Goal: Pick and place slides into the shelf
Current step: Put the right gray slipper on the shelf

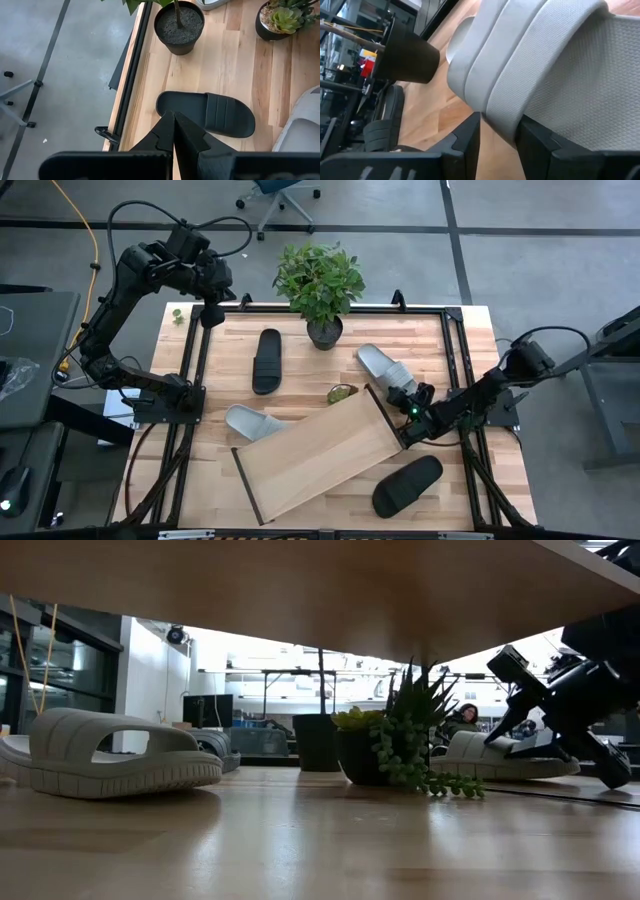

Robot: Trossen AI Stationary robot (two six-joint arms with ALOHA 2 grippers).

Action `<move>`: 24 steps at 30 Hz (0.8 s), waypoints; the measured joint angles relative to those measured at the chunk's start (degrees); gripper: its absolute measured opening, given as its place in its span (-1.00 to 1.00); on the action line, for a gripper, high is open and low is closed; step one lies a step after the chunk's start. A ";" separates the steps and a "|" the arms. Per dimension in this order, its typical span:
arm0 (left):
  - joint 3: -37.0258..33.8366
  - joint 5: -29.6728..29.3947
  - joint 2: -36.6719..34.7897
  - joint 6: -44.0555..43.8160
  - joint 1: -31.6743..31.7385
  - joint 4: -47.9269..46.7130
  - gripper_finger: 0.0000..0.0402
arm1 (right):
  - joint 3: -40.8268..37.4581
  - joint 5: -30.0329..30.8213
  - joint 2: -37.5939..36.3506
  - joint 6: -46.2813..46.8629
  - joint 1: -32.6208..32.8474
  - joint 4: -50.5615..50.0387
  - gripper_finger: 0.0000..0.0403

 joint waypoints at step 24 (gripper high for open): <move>0.00 -0.01 0.00 0.07 0.00 -0.07 -1.00 | -0.11 1.92 0.09 -1.53 -0.87 -0.43 -0.97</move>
